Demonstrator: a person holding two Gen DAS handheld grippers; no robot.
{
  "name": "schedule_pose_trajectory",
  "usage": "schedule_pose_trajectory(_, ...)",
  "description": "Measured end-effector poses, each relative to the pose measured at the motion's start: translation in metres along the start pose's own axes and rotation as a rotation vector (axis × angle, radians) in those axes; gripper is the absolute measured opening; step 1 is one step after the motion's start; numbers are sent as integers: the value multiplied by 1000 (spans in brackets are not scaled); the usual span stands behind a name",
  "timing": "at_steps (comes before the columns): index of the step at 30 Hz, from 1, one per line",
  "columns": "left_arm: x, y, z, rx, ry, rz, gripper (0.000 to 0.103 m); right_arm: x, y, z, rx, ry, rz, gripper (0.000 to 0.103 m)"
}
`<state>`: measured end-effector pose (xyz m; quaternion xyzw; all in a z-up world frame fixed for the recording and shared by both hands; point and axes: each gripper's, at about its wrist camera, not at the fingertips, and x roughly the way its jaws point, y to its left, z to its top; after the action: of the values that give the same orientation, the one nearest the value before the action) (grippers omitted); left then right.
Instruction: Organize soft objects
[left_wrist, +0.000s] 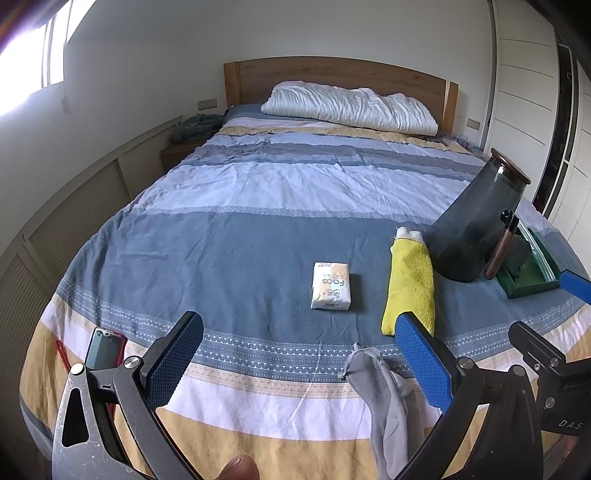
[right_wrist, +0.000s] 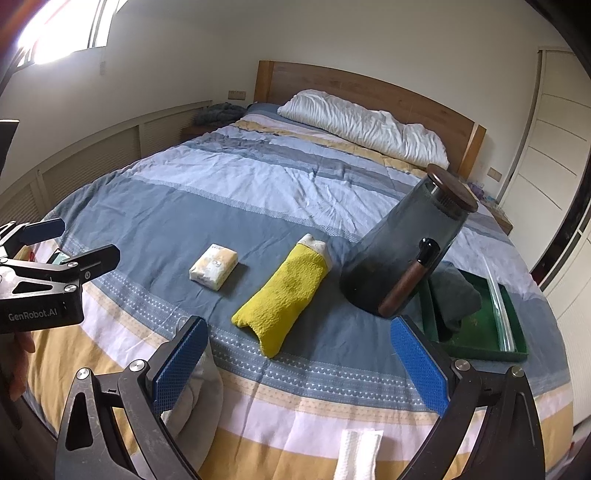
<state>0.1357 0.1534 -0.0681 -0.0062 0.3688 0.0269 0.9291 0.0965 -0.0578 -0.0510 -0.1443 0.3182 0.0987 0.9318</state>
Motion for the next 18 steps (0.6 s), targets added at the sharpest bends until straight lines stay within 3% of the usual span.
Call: schedule_pose_trajectory(18,36,21,-12,-4,44,24,102,33,-14,-15,105,69,47,101)
